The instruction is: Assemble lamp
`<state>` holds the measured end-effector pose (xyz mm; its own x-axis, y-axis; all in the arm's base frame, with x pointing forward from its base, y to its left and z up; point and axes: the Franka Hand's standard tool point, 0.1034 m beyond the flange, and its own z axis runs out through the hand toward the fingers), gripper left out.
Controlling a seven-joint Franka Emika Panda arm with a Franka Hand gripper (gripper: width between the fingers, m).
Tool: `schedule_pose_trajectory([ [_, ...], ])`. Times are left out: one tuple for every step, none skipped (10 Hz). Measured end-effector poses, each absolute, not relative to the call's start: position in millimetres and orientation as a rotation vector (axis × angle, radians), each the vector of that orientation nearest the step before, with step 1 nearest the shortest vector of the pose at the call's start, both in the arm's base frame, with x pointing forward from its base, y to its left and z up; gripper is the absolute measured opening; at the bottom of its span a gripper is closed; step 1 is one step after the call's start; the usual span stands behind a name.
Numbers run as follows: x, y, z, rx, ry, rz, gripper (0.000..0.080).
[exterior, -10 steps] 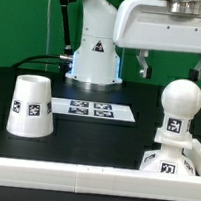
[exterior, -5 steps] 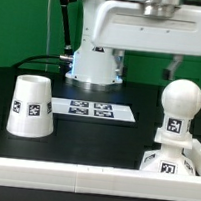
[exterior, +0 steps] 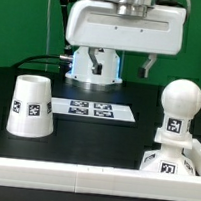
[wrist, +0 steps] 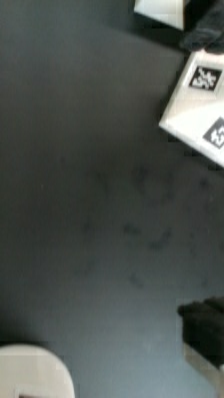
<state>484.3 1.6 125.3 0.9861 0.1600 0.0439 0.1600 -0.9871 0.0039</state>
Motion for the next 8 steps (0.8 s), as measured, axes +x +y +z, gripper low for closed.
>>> schedule_pose_trajectory([
  [484, -3, 125.2, 3.13, 0.246, 0.069, 0.0698],
  [484, -11, 125.2, 3.127, 0.255, 0.068, 0.0698],
  [480, -24, 123.9, 3.123, 0.265, 0.054, 0.0698],
  [472, -45, 121.2, 3.123, 0.253, 0.022, 0.0698],
  [469, -63, 121.1, 3.119, 0.265, 0.013, 0.0698],
  [467, -75, 121.2, 3.118, 0.252, 0.007, 0.0698],
  [463, -85, 120.9, 3.119, 0.255, -0.011, 0.0698],
  [461, -94, 120.9, 3.119, 0.242, -0.014, 0.0698],
])
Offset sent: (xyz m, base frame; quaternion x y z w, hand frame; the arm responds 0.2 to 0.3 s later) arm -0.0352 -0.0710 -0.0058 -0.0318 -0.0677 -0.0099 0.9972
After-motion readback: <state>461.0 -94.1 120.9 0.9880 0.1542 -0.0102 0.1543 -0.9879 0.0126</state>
